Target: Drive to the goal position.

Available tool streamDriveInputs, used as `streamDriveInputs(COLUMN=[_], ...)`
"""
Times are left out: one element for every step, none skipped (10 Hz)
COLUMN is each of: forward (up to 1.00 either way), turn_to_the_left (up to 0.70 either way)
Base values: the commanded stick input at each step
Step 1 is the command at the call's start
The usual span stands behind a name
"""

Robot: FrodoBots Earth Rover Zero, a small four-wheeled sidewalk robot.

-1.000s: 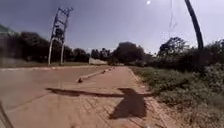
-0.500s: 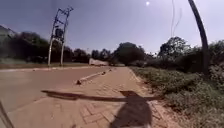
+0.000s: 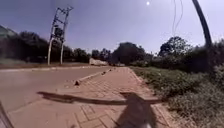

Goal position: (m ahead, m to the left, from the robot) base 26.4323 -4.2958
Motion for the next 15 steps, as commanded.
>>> streamDriveInputs(forward=[0.3, 0.3, 0.3, 0.3, 0.3, 0.3, 0.3, 0.3, 0.3, 0.3, 0.3, 0.3, 0.3, 0.3, 0.3], turn_to_the_left=[0.0, 0.0, 0.0, 0.0, 0.0, 0.0, 0.0, 0.0, 0.0, 0.0, 0.0, 0.0, 0.0, 0.0, 0.0])
